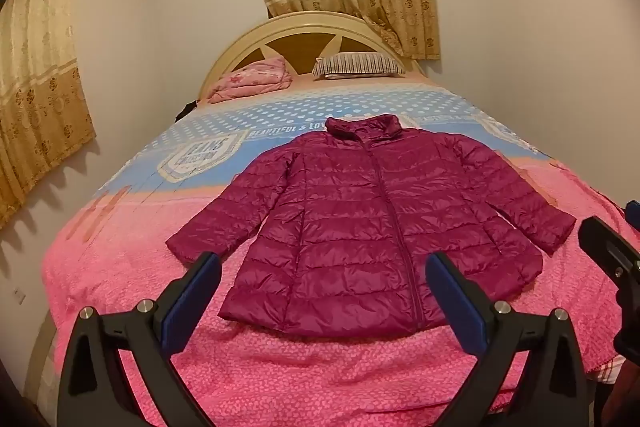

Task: Fold large clothes

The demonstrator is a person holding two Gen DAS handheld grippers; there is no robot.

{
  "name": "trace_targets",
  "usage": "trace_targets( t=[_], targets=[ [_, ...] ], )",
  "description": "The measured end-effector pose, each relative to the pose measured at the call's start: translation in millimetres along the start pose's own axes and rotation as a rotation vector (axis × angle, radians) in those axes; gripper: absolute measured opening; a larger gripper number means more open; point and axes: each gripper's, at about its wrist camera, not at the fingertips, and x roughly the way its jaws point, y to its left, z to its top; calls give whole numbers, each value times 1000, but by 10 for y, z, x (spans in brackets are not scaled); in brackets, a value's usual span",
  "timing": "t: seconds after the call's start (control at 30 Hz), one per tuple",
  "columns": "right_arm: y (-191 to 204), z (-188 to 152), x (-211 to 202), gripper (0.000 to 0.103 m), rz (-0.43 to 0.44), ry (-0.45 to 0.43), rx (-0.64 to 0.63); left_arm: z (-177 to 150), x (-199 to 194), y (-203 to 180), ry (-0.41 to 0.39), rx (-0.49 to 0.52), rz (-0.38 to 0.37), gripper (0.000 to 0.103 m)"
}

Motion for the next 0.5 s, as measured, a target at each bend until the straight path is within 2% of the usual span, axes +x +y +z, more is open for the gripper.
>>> trace_targets(
  t=[0.17, 0.37, 0.5],
  targets=[
    [-1, 3, -4, 103, 0, 1, 1, 12, 39, 1, 11, 1, 8, 102],
    [4, -3, 8, 103, 3, 3, 1, 104, 53, -170, 14, -7, 17, 102],
    [6, -5, 7, 103, 2, 1, 3, -9, 21, -59, -3, -3, -17, 102]
  ],
)
